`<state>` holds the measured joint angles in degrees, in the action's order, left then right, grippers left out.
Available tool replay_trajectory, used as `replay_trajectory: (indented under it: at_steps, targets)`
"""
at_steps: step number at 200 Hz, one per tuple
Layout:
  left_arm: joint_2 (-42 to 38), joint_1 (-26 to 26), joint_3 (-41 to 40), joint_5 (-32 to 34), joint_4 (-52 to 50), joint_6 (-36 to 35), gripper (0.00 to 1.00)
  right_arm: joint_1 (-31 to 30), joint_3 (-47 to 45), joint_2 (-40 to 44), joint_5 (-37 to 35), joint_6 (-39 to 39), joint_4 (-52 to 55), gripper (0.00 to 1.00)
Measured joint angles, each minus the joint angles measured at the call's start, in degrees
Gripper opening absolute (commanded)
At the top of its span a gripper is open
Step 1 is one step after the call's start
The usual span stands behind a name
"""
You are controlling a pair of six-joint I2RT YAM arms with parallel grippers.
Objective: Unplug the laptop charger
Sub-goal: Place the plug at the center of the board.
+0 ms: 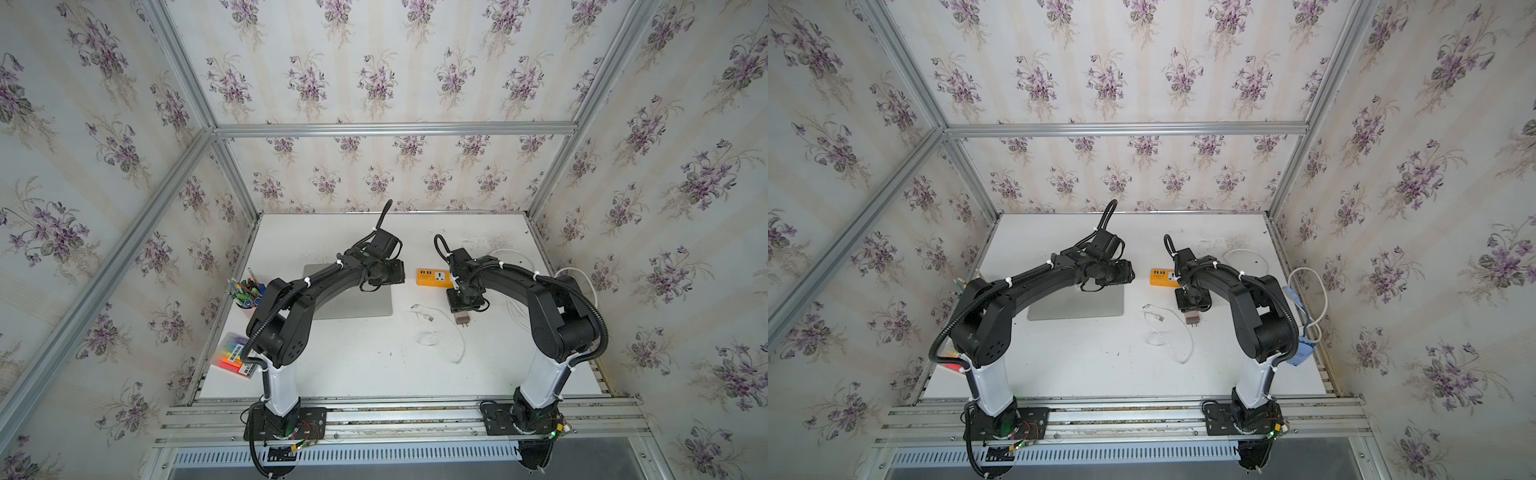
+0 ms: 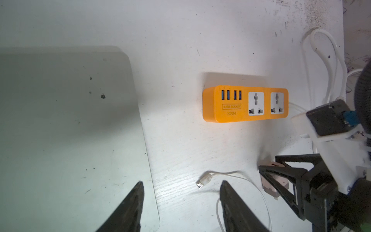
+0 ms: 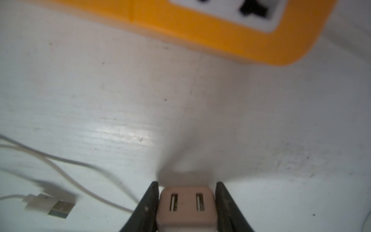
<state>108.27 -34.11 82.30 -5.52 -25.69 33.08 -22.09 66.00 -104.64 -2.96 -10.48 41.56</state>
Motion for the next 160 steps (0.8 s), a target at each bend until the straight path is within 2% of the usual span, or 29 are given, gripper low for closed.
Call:
replay_trajectory:
  at_steps: [66,160]
  targets:
    - [0.17,0.04,-0.2,-0.35,0.9,0.02,0.61,1.53,0.9,1.86,-3.5,1.29,-2.27,0.33]
    - [-0.74,0.04,-0.2,-0.35,0.87,0.0,0.63,1.55,0.28,1.86,-2.34,1.75,-3.82,0.46]
